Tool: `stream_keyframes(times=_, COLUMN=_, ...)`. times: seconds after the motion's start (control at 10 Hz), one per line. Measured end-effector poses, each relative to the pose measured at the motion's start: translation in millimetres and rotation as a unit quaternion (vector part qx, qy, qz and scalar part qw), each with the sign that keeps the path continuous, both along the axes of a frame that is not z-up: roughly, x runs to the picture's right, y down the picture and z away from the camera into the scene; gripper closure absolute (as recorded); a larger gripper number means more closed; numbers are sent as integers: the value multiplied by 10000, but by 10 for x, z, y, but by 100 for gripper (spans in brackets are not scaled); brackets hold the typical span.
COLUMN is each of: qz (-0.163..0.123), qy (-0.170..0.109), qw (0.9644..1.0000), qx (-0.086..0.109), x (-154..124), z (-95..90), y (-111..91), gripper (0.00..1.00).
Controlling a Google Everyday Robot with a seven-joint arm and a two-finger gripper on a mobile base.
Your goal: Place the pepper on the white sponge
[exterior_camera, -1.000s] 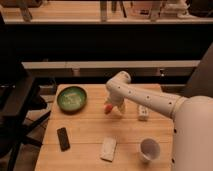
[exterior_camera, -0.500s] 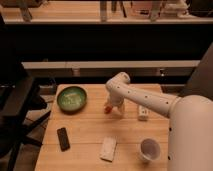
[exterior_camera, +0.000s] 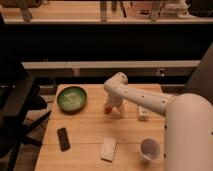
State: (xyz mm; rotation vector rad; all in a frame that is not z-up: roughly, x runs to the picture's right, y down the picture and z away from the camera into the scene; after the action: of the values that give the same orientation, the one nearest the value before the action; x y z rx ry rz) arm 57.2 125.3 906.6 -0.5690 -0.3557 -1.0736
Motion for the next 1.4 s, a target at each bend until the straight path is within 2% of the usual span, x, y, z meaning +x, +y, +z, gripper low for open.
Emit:
stream_keyframes(times=0.2, qz=-16, qy=9, qw=10000, qx=-8, x=3, z=-9, y=23, gripper=22)
stream_keyframes(times=0.5, qz=-63, qy=-4, qw=10000, qx=-19, x=0, z=-10, y=71, gripper=51)
stream_keyframes(times=0.7, qz=-79, qy=-12, qw=10000, qx=-20, x=-7, z=-10, y=105, gripper=73)
stream_keyframes(times=0.8, qz=-71, qy=-10, qw=10000, qx=-5, x=11, z=-47, y=132, gripper=85)
stream_keyframes(times=0.9, qz=-64, qy=-8, qw=10000, qx=-13, x=18, z=-96, y=160, gripper=93)
stream_keyframes(times=1.0, qz=-63, qy=-4, qw=10000, qx=26, x=28, z=-171, y=129, gripper=99)
stream_keyframes(times=1.1, qz=-76, qy=-12, qw=10000, qx=39, x=24, z=-265, y=108, gripper=100)
stream_keyframes(times=1.4, qz=-143, qy=29, qw=9999, qx=3, x=60, z=-339, y=211, gripper=100)
